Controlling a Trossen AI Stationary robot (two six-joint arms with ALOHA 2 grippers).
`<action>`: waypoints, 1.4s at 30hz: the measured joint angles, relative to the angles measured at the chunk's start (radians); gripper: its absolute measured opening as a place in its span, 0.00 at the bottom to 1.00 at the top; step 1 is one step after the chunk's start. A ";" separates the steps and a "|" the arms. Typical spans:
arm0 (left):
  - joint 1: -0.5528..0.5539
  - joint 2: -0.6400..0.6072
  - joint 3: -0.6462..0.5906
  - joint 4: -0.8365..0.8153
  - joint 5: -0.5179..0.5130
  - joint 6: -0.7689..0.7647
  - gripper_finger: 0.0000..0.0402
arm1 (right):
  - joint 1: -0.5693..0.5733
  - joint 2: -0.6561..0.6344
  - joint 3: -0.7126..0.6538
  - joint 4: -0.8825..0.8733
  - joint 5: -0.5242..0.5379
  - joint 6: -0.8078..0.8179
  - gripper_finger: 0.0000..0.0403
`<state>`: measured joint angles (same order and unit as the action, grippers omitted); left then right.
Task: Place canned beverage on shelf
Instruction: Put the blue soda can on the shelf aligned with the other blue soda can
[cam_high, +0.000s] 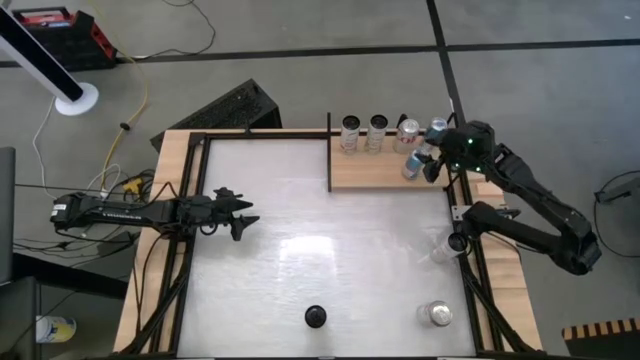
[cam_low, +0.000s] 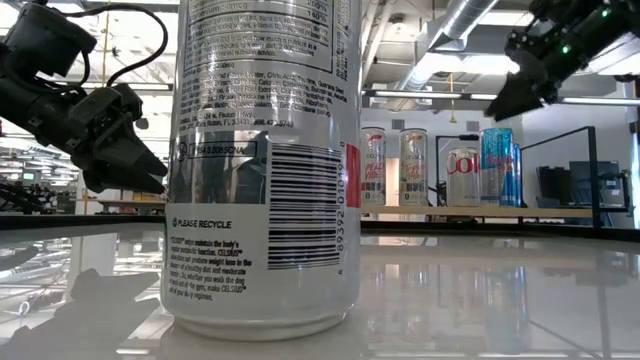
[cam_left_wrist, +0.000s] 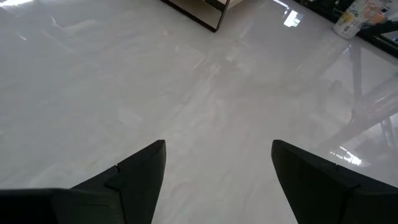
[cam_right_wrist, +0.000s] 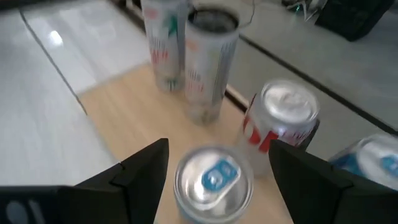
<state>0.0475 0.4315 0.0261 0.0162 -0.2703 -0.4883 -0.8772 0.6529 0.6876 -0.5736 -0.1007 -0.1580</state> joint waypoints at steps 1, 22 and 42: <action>0.000 0.000 0.000 0.000 0.000 -0.001 0.69 | 0.000 0.000 0.016 -0.002 0.000 0.012 0.75; 0.000 0.000 0.000 0.000 -0.004 0.002 0.69 | 0.208 0.082 0.267 -0.354 0.257 0.447 0.75; 0.000 0.000 0.000 0.000 -0.003 0.009 0.69 | 0.415 0.318 0.267 -0.366 0.579 0.573 0.75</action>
<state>0.0475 0.4314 0.0261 0.0166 -0.2737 -0.4789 -0.4621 0.9704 0.9543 -0.9398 0.4786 0.4148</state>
